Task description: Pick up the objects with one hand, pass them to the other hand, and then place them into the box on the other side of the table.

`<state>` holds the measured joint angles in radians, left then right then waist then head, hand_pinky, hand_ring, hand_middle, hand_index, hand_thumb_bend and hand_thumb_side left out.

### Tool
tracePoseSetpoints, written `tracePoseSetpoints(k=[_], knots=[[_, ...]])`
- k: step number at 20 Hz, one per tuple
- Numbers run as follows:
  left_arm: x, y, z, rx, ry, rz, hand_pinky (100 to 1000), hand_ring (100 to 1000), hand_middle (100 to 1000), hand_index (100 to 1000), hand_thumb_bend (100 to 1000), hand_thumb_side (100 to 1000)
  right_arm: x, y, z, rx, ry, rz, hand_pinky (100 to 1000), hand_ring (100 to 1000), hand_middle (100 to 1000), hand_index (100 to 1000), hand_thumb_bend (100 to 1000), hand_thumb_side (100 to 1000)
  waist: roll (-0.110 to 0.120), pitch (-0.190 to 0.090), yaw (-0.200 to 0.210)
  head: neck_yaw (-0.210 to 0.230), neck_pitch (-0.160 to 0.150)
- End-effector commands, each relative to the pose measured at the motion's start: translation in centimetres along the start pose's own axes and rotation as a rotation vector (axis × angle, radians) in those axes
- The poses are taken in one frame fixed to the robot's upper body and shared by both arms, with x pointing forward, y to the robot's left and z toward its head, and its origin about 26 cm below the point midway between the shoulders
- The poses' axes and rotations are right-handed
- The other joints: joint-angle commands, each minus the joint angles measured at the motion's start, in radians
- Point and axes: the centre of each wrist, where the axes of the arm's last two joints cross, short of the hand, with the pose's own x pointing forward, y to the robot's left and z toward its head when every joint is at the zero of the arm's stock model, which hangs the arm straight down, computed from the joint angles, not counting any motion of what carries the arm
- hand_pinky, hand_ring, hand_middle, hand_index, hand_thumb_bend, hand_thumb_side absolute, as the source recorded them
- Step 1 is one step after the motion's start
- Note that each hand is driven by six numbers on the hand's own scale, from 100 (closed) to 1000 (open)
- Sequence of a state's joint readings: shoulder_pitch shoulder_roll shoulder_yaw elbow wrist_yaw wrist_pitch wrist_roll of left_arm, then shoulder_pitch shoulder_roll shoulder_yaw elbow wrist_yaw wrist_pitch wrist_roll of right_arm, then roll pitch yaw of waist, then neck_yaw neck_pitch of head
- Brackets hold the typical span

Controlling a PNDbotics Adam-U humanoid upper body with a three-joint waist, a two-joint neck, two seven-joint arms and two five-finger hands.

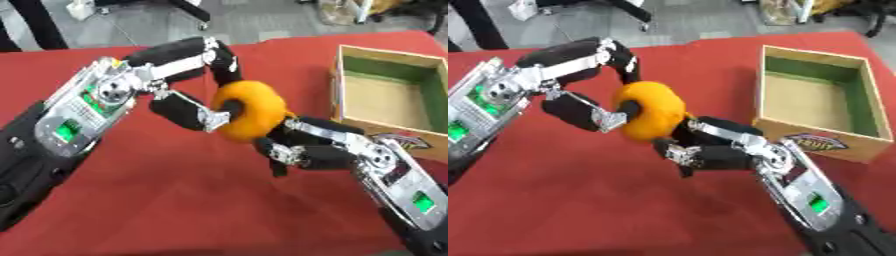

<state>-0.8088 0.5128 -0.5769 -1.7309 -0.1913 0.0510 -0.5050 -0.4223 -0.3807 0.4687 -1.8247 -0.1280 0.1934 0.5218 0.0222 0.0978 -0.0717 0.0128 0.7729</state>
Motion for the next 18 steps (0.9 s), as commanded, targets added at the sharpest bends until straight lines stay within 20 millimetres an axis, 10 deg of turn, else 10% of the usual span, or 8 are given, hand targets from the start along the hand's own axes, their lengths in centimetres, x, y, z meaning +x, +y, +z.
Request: tracePoseSetpoints(k=[1,10,18], knots=[[0.21,0.43,0.21,-0.024,-0.004,-0.001,689,566,507,592,100,232,1.0,-0.43,0.22,-0.013,-0.021,0.02,381,288,217,1000,100,682,0.006,-0.001,0.0,0.002,-0.003],[-0.26,0.17,0.15,-0.089,0.011,0.024,698,586,522,606,100,237,0.56,-0.29,0.14,-0.024,0.016,-0.023,382,295,227,953,100,710,0.005,-0.003,0.001,0.0,-0.003],[-0.21,0.26,0.06,-0.107,0.01,0.015,706,606,549,635,100,259,0.02,-0.24,0.07,-0.059,0.077,-0.093,409,347,298,641,100,585,0.004,-0.002,0.001,-0.001,-0.003]])
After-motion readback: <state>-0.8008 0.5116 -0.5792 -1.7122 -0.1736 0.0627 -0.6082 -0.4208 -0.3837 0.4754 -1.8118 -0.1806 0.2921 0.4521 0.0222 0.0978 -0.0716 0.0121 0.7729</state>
